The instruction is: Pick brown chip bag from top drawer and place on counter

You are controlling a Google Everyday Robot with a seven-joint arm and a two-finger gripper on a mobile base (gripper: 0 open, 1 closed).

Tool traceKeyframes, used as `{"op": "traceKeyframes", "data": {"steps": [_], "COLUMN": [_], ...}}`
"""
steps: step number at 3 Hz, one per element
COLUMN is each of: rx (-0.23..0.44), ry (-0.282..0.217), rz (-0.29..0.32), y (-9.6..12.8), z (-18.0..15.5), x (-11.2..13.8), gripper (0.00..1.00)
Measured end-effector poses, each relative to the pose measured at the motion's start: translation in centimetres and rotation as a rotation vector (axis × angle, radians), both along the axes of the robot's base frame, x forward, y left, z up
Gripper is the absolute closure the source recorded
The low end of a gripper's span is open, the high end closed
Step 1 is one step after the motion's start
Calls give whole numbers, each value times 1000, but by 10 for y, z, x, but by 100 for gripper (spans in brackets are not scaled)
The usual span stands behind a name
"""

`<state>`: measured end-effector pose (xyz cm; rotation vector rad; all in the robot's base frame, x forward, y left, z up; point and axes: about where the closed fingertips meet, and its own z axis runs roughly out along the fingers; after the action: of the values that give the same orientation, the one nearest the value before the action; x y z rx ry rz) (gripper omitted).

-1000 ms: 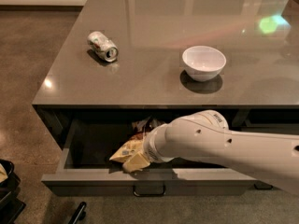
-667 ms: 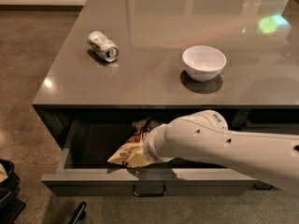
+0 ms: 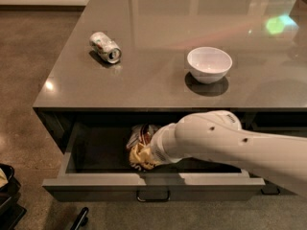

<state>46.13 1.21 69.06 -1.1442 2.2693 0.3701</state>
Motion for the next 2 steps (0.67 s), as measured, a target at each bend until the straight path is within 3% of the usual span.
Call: {"op": "traceKeyframes", "data": {"steps": [1, 2], "rx": [43, 36], "ry": [-15, -19], "rz": [-58, -95], "y": [-52, -114], "z": [55, 105], "x": [4, -7], "gripper": [100, 100]}}
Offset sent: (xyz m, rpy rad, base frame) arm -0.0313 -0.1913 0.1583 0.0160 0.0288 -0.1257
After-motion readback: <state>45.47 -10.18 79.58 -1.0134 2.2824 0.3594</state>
